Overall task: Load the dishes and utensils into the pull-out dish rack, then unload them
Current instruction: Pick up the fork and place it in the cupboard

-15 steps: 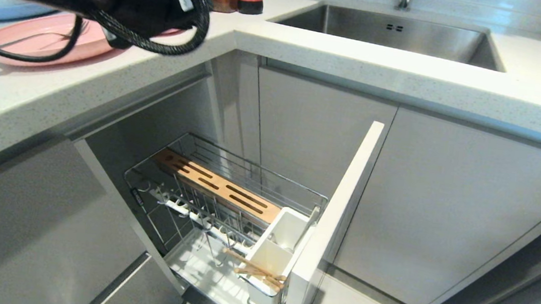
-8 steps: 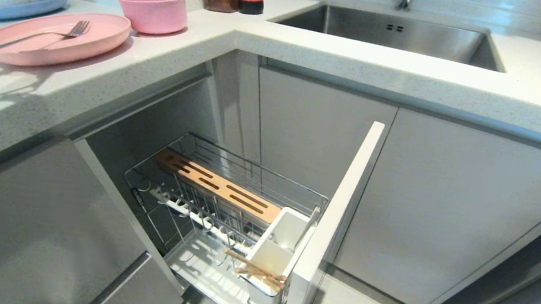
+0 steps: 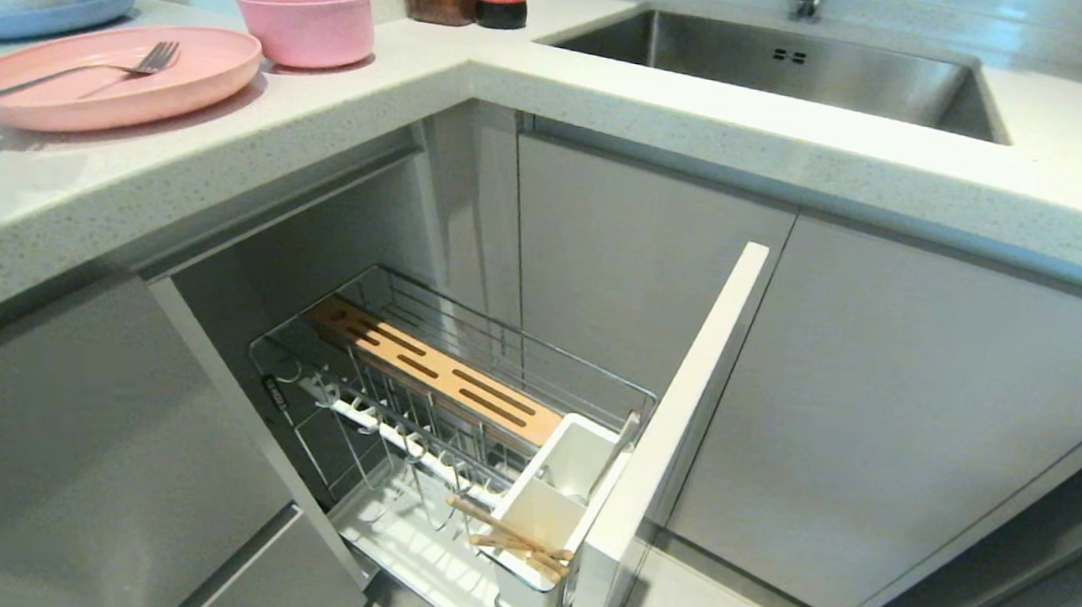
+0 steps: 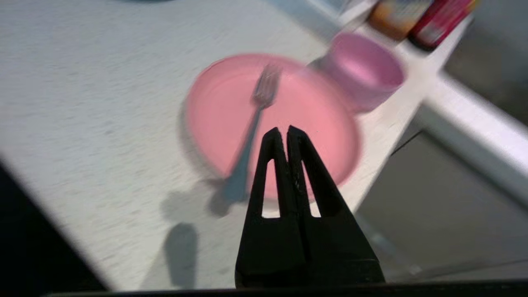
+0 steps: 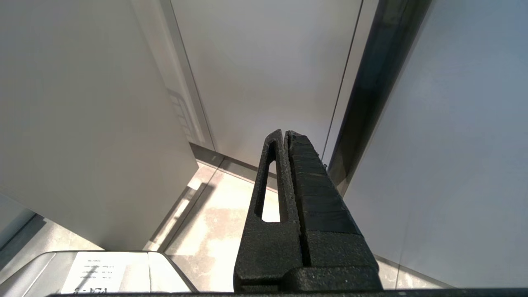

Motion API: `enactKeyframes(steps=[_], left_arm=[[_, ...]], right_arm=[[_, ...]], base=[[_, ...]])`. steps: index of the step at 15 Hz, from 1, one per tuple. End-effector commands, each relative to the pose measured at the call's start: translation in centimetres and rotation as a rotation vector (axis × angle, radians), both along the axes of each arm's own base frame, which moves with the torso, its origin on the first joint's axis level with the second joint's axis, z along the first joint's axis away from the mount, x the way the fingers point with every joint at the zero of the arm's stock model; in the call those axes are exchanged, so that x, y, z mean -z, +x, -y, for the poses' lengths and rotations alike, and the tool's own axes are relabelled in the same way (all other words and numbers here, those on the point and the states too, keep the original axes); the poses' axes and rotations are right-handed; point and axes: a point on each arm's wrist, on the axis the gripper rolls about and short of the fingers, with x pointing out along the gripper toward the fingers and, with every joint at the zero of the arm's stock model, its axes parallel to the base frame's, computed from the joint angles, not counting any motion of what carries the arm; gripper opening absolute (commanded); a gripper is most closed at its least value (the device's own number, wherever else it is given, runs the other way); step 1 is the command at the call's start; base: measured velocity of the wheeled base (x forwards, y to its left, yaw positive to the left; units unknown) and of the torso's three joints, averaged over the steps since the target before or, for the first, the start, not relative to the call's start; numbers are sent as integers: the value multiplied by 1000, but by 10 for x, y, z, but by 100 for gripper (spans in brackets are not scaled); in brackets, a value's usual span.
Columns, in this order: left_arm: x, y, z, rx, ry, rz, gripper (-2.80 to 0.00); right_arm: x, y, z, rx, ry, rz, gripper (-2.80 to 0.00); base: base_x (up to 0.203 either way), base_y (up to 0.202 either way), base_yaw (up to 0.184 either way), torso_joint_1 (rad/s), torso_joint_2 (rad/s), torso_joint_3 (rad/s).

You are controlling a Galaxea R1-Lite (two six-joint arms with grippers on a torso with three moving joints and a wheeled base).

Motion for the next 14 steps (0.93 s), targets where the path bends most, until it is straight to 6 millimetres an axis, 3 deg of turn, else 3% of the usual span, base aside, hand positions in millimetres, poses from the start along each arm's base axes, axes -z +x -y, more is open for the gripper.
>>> enactKeyframes(steps=[1, 6, 13, 14], left_arm=[[7, -4, -9, 23, 83, -48, -280], [13, 7, -15, 18, 124, -97, -280], [26, 38, -27, 22, 200, -217, -280], [28, 40, -28, 23, 214, -239, 0]], right_arm=[[0, 0, 0, 1, 0, -2, -280], [0, 0, 0, -1, 0, -1, -280], [0, 0, 0, -1, 0, -2, -280], [0, 0, 0, -1, 0, -2, -280]], base=[[0, 0, 0, 0, 0, 0], [0, 0, 0, 0, 0, 0], [0, 0, 0, 0, 0, 0], [0, 0, 0, 0, 0, 0]])
